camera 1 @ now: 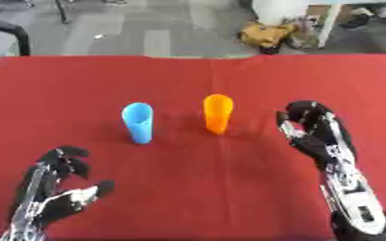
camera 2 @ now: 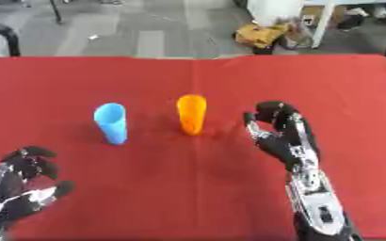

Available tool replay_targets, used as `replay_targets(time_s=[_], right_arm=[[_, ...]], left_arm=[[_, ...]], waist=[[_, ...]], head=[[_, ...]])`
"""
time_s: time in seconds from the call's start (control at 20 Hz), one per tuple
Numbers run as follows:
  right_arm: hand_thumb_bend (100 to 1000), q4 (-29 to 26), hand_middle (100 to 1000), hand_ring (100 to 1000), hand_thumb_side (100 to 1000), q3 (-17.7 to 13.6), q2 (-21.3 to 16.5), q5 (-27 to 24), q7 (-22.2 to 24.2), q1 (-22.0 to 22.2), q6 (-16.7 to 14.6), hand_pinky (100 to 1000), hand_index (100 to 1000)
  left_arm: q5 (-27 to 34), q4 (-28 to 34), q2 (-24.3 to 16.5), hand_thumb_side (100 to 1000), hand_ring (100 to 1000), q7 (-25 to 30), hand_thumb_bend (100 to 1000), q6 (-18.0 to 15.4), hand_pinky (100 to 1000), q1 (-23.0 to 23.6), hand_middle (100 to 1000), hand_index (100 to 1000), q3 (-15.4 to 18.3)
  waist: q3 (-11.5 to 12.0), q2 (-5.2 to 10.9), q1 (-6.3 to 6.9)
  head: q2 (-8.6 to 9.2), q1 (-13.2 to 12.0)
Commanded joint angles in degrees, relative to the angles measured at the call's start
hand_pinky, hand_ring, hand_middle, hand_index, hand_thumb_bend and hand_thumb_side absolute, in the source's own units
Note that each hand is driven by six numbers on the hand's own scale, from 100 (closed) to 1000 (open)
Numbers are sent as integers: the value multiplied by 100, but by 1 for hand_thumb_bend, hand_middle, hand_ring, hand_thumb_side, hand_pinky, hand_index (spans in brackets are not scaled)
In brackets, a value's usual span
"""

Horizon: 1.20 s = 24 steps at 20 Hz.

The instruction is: Pour the contents of one cup into another cup.

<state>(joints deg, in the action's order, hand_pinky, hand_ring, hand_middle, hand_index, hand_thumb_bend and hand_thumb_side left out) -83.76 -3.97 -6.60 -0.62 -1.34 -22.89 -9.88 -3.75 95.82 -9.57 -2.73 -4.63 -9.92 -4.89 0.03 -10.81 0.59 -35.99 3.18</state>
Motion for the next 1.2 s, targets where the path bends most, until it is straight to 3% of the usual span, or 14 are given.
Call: replay_targets(time_s=[0.05, 0.3, 0.6, 0.85, 1.2], right_arm=[[325, -65, 581, 612, 104, -2, -25, 36, 32, -66, -13, 760, 626], [325, -67, 580, 613, 103, -7, -25, 39, 36, -57, -15, 760, 626], [325, -58, 580, 615, 104, 13, -19, 47, 59, -47, -16, 760, 626], [325, -54, 580, 616, 102, 37, -4, 46, 83, -51, -21, 760, 626], [325, -49, 580, 617, 103, 58, 27, 39, 108, -73, -26, 760, 626]], left_arm=[[-99, 104, -95, 262, 530, -150, 976, 51, 479, -93, 602, 620, 24], [-121, 0, -165, 256, 539, -469, 973, 185, 480, -203, 607, 621, 18], [-308, -295, -317, 247, 644, -919, 966, 280, 542, -607, 698, 674, -102], [-418, -823, -399, 238, 731, -1021, 959, 270, 609, -1101, 777, 727, -244], [-255, -1785, -328, 220, 726, -1225, 957, 134, 619, -1805, 780, 756, -354]], waist=[[1, 68, 3], [-10, 68, 5], [-3, 74, -2], [-6, 68, -16], [-75, 42, -51]], head=[[90, 7], [90, 14], [85, 9], [89, -10], [121, -59]])
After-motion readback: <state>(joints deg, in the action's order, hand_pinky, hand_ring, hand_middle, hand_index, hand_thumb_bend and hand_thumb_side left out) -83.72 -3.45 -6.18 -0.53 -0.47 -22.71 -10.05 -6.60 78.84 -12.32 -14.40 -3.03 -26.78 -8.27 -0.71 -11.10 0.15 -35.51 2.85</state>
